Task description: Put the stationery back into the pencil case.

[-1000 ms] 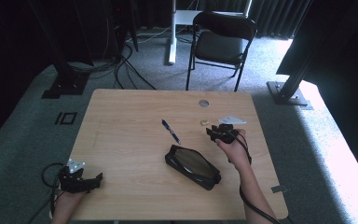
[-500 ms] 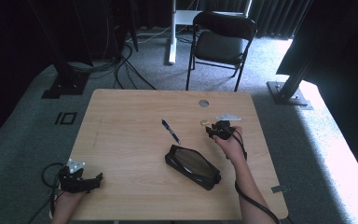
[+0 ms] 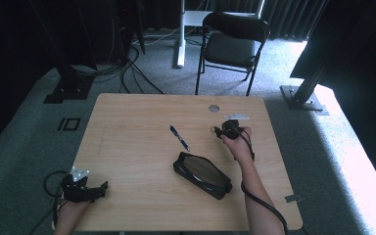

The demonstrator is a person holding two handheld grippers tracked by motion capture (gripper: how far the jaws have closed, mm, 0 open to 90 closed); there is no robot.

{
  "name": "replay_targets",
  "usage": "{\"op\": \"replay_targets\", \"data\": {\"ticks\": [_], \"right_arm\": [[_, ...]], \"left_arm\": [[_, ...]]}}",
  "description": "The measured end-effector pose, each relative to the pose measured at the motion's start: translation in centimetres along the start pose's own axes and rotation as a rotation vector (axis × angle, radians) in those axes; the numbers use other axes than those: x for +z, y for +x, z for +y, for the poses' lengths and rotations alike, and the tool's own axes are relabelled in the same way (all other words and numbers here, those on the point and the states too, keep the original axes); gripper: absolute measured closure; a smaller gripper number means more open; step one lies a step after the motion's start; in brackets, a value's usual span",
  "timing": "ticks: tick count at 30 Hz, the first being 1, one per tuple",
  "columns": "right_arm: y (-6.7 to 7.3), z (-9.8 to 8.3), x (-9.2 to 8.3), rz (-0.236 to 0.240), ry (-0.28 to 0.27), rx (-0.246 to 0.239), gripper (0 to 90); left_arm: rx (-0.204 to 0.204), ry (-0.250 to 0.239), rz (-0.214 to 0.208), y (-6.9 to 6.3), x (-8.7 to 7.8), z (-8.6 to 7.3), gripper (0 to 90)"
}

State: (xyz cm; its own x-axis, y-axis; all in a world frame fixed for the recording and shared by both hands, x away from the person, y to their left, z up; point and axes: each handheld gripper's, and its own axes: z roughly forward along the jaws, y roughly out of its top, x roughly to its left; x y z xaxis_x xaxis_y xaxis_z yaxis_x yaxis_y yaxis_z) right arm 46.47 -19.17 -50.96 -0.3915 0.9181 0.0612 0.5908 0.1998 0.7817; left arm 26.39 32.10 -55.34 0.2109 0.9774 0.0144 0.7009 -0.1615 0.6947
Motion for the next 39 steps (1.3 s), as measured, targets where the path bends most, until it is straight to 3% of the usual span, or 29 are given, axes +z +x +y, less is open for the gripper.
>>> {"op": "replay_targets", "data": {"ticks": [27, 39], "right_arm": [[-0.5, 0.8, 4.3, -0.052, 0.087, 0.013, 47.3], [-0.3, 0.4, 5.5, -0.058, 0.122, 0.01, 51.9]], "left_arm": [[0.0, 0.0, 0.0, 0.0, 0.0, 0.0, 0.6], [0.0, 0.0, 0.0, 0.0, 0.0, 0.0, 0.6]]}}
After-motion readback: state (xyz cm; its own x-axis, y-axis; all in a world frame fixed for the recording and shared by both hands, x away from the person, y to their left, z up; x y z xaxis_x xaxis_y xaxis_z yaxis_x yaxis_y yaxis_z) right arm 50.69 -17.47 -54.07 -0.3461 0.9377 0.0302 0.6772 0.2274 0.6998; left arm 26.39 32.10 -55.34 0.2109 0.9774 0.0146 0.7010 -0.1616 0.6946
